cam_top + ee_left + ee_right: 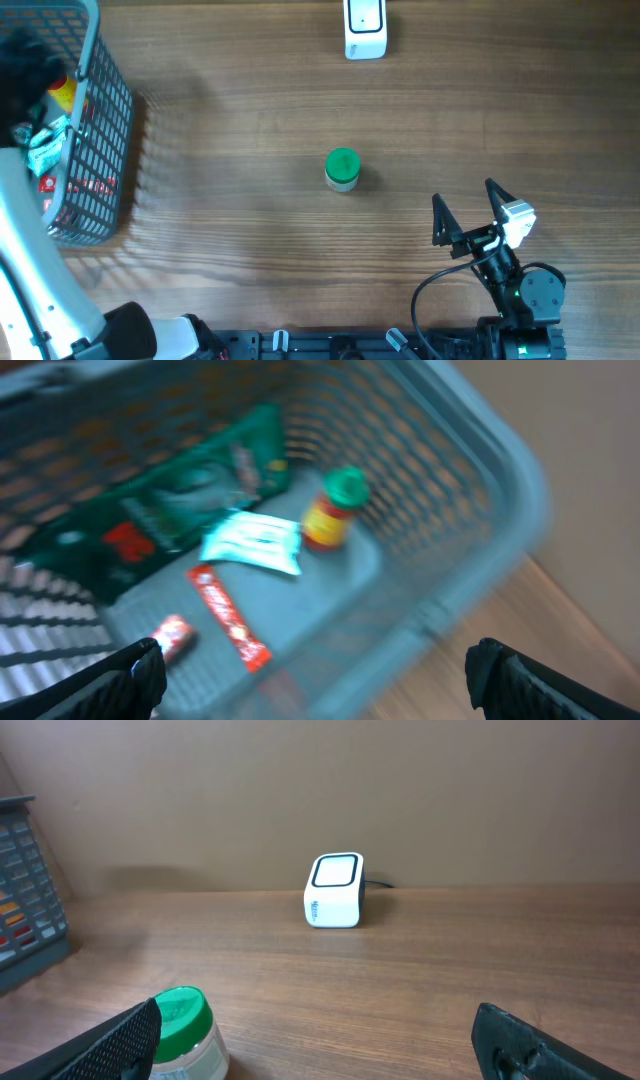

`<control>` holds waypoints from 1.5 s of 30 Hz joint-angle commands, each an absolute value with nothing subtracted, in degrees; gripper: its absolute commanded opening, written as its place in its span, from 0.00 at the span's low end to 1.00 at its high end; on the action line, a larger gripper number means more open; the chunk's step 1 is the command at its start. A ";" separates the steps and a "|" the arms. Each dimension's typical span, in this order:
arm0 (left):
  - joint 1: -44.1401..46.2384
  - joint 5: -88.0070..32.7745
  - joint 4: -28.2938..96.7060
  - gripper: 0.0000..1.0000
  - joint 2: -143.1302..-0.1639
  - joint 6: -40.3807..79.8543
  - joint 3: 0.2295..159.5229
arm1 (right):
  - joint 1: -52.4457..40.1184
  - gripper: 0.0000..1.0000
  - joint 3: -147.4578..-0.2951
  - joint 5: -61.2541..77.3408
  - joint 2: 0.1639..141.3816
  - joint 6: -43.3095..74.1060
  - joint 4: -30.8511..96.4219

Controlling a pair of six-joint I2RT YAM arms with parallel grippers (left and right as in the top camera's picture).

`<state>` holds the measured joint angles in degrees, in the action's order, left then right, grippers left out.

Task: Scan the item barcode
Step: 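Reach the left gripper into the basket and grasp the small red-white box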

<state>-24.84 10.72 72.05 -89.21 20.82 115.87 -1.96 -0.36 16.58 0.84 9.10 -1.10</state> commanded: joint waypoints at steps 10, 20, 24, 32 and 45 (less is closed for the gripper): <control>-37.43 10.63 73.06 1.00 -100.31 22.74 116.16 | -2.13 1.00 -0.30 16.19 0.43 8.56 -1.28; -37.91 10.52 79.42 1.00 -113.23 -4.25 116.11 | -2.13 1.00 -0.30 16.19 0.43 8.56 -1.28; -37.95 10.61 81.60 1.00 -118.21 -4.62 116.03 | -2.13 1.00 -0.30 16.19 0.43 8.56 -1.28; -41.69 12.10 81.43 1.00 -120.99 -9.10 106.94 | -2.13 1.00 -0.30 16.19 0.43 8.56 -1.28; -44.42 10.41 71.64 0.73 -120.99 -9.32 97.49 | -2.13 1.00 -0.30 16.19 0.43 8.56 -1.28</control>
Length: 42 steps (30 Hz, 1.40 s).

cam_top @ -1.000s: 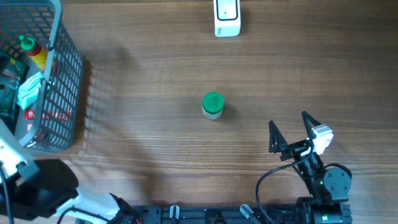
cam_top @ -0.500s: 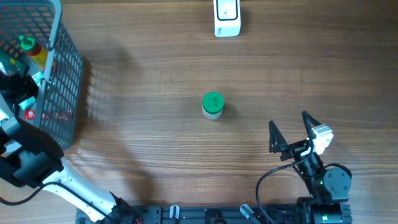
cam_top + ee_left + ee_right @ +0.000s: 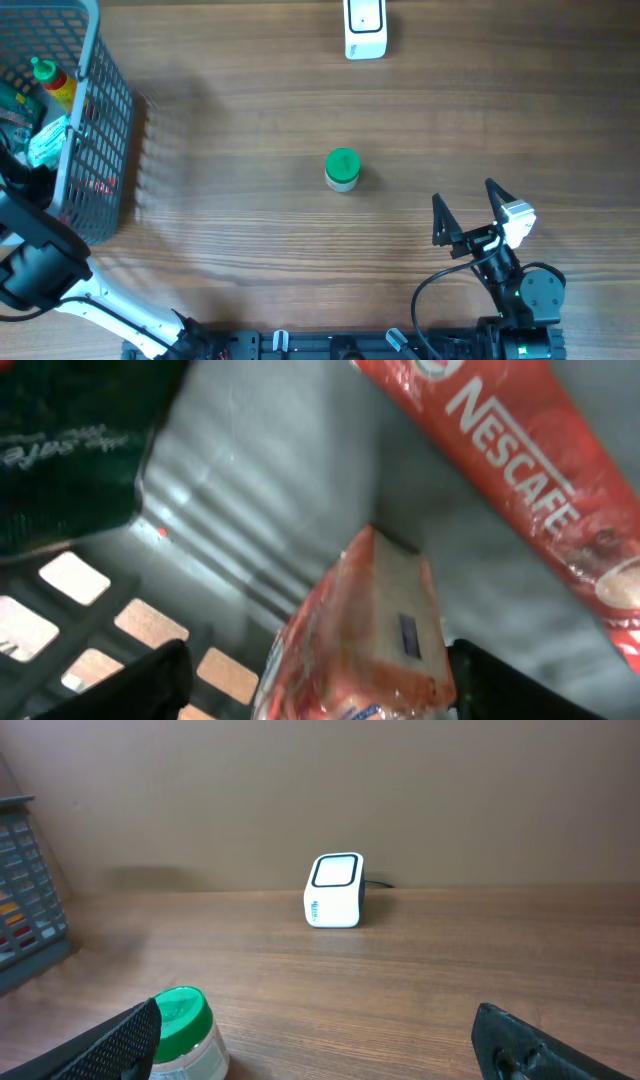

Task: Scan the item barcode
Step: 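Reach the left gripper into the basket and grasp the small red-white box, then carry the red-white box out and set it left of the jar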

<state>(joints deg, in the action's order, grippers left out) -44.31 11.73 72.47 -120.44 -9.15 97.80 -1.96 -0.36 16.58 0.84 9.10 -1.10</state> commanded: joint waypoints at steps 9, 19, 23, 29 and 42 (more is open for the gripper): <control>-44.42 8.12 69.93 0.04 -120.99 -10.28 97.49 | -2.13 1.00 -0.30 16.19 0.43 8.58 -1.28; -44.14 8.14 70.04 0.04 -118.26 -10.24 101.60 | -2.13 1.00 -0.30 16.19 0.43 8.56 -1.28; -43.33 8.12 69.76 0.04 -114.13 -10.24 105.10 | -2.13 1.00 -0.30 16.19 0.43 8.56 -1.28; -41.54 7.27 66.13 0.04 -105.23 -9.58 108.25 | -2.13 1.00 -0.30 16.19 0.43 8.58 -1.28; -40.10 -20.73 52.69 0.04 -82.37 8.21 108.25 | -2.13 1.00 -0.30 16.19 0.43 8.58 -1.28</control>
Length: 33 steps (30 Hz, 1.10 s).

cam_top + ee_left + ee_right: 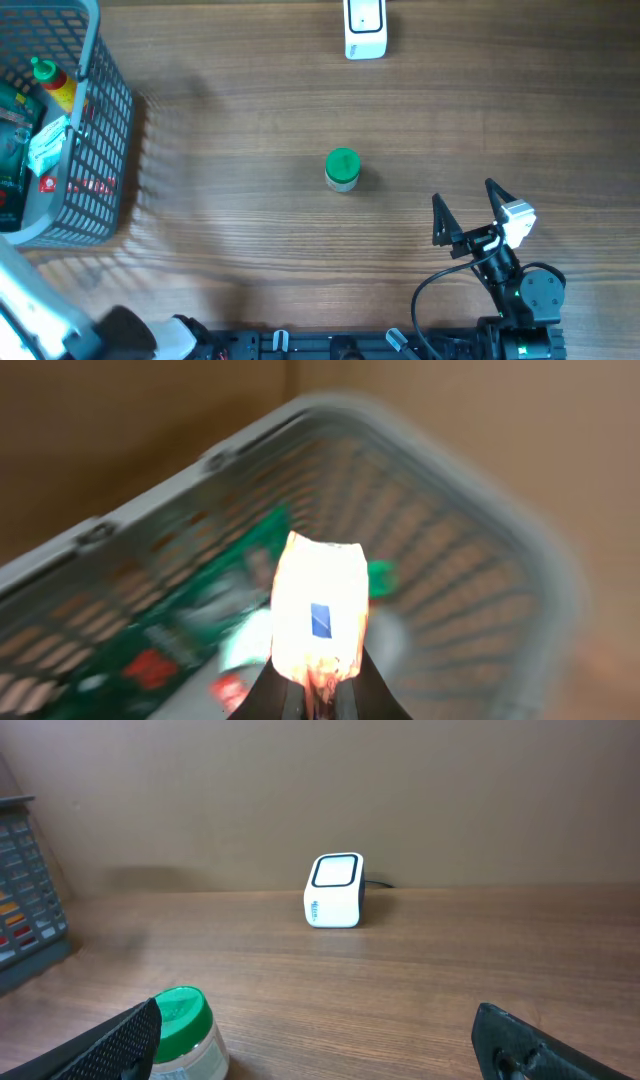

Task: Scan the item barcode
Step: 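Carry the red-white box out and set it left of the jar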

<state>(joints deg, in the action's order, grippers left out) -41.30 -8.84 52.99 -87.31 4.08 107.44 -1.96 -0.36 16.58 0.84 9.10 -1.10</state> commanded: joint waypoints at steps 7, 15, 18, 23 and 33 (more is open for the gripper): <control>-27.29 -28.93 56.05 0.04 -77.71 8.19 108.22 | -2.13 1.00 -0.30 16.19 0.43 8.54 -1.28; -7.94 -21.76 65.21 0.04 -79.57 8.01 103.15 | -2.13 1.00 -0.30 16.19 0.43 8.58 -1.28; -1.41 -21.54 64.71 0.04 -80.38 8.03 96.44 | -2.13 1.00 -0.30 16.19 0.43 8.56 -1.28; 5.52 -21.56 59.90 0.04 -82.81 8.43 86.41 | -2.13 1.00 -0.30 16.16 0.43 8.58 -1.28; 16.80 6.44 53.30 0.04 -93.32 27.55 73.06 | -2.13 1.00 -0.30 16.19 0.43 8.56 -1.28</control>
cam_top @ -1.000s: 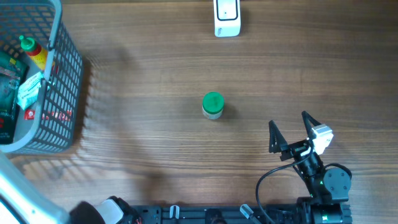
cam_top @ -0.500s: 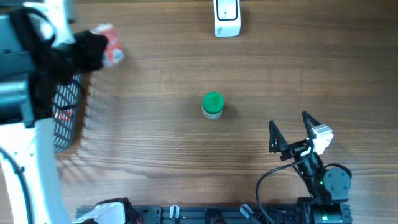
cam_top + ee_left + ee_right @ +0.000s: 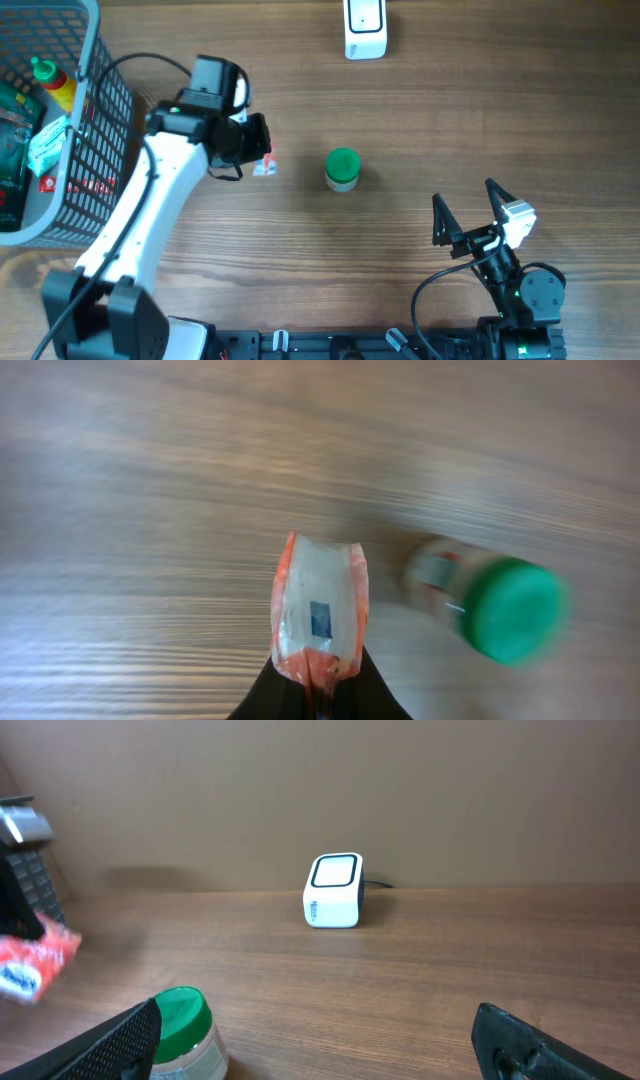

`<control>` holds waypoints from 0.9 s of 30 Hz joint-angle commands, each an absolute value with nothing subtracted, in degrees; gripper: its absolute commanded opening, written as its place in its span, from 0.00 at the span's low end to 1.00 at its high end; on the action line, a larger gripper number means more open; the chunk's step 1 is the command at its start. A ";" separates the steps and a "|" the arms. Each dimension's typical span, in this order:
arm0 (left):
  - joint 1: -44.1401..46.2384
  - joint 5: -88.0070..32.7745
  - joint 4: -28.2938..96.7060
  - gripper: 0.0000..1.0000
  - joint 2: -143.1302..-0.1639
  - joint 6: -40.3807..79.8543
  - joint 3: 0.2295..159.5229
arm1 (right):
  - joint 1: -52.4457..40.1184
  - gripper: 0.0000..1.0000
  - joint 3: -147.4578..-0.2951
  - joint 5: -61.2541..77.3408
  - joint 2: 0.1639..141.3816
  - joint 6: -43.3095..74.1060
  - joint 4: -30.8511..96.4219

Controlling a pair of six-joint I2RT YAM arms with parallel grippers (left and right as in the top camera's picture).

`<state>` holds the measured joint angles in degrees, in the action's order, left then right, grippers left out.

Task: Scan the item barcode
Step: 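Carry the red-white box out and set it left of the jar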

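My left gripper point(image 3: 252, 152) is shut on a small orange-red packet point(image 3: 320, 610) with a clear back and a small blue label. It holds the packet above the table, just left of a green-lidded jar point(image 3: 342, 169). The packet also shows at the left edge of the right wrist view point(image 3: 32, 965). The white barcode scanner point(image 3: 365, 28) stands at the far edge of the table, and faces the right wrist camera point(image 3: 334, 904). My right gripper point(image 3: 468, 212) rests open near the front right, with nothing between its fingers.
A grey wire basket point(image 3: 100, 130) at the far left holds a yellow bottle with a green cap point(image 3: 55, 85), a green bag and other packets. The green-lidded jar point(image 3: 185, 1035) stands mid-table, close to my right gripper's left finger.
My left gripper, shut on the orange packet, was above the basket. It now holds the packet over the table beside the green-lidded jar. The right arm has not moved.
My left gripper was open above the basket's contents. Then it was down inside the basket, open around an orange packet beside a Nescafe stick. Later it was shut on the packet above the basket, and now it holds it mid-table.
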<state>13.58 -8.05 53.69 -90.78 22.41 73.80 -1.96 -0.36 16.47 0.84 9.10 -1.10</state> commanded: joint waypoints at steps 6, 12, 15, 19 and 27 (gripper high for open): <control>24.10 14.63 50.02 0.04 -99.29 31.27 73.06 | -2.13 1.00 -0.30 16.19 0.43 8.56 -1.28; 29.91 21.93 49.25 0.04 -107.92 39.64 73.06 | -2.13 1.00 -0.30 16.19 0.43 8.56 -1.28; 30.92 21.93 48.56 0.07 -108.90 39.97 73.06 | -2.13 1.00 -0.30 16.19 0.43 8.56 -1.28; 31.40 21.15 47.64 0.27 -108.86 39.92 73.17 | -2.13 1.00 -0.30 16.19 0.43 8.56 -1.28; 31.40 18.46 48.38 0.67 -107.28 39.88 77.56 | -2.13 1.00 -0.30 16.19 0.43 8.58 -1.28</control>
